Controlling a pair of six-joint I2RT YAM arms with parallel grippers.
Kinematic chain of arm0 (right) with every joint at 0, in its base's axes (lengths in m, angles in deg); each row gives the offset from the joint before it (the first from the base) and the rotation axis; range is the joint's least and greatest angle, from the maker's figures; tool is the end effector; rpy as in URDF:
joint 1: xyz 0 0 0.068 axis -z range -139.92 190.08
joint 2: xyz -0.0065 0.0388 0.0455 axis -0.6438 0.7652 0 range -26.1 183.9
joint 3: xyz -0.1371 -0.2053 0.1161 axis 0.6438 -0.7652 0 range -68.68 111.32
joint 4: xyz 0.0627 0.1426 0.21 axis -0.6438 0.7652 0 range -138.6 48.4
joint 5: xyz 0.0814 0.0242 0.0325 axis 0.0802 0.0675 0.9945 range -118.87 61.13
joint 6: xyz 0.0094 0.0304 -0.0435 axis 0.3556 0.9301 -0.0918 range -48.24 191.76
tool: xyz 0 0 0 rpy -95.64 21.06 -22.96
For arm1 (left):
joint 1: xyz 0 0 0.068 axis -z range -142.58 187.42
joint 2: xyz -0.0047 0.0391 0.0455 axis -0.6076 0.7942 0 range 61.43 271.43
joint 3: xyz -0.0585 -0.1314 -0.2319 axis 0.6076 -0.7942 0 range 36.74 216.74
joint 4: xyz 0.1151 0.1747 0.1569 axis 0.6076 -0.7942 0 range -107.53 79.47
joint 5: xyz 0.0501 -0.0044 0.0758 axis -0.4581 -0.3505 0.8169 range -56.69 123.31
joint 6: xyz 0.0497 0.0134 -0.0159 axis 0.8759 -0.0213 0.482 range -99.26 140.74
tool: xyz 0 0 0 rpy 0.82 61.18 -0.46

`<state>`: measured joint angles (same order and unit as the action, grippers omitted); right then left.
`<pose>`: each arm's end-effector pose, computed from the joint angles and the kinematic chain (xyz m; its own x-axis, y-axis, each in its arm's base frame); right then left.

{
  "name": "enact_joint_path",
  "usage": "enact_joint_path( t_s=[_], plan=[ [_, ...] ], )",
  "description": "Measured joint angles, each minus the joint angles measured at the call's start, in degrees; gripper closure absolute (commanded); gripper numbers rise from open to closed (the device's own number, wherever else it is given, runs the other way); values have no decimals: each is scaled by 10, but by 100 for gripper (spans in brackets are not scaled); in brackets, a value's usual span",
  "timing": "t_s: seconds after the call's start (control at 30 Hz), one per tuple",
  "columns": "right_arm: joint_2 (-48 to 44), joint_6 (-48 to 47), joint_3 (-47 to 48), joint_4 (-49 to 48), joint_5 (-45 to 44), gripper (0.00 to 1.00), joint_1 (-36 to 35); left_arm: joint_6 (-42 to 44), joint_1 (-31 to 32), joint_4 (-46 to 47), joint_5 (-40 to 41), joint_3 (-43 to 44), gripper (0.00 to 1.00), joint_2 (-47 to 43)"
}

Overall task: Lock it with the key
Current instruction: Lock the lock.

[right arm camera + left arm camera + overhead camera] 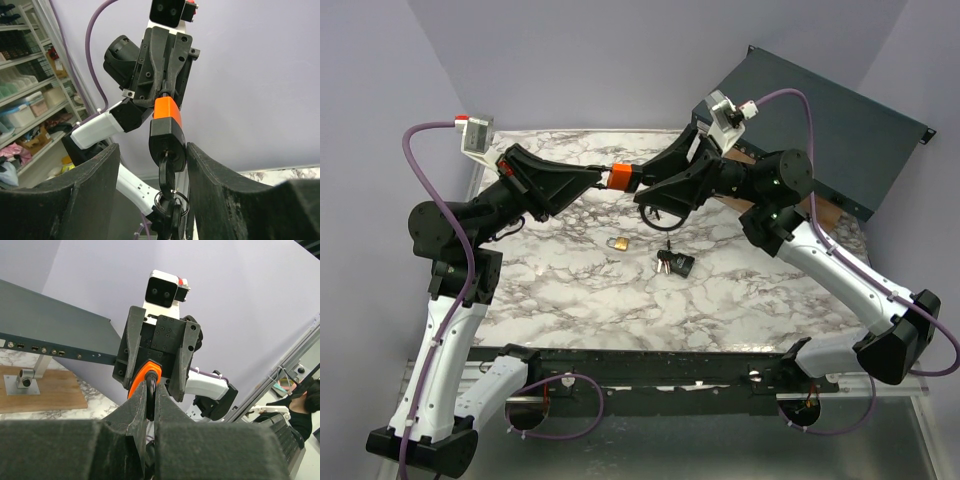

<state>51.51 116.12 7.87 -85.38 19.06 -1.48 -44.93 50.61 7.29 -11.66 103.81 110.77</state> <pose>0.1987 0.2113 0.4840 -0.3137 0.3479 -0.8835 -0.9457 -0.1980 0.2578 0.1342 -0.0573 0.5034 -0.4240 -0.5628 -0.7096 0.8130 0.1088 -0.5720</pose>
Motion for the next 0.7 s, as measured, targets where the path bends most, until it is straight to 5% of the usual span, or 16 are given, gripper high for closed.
enact_joint_path(
  t_s=[0.7],
  plan=[
    [4,-53,12,61,-79,65,-31,0,0,0,0,-9,100,0]
  ],
)
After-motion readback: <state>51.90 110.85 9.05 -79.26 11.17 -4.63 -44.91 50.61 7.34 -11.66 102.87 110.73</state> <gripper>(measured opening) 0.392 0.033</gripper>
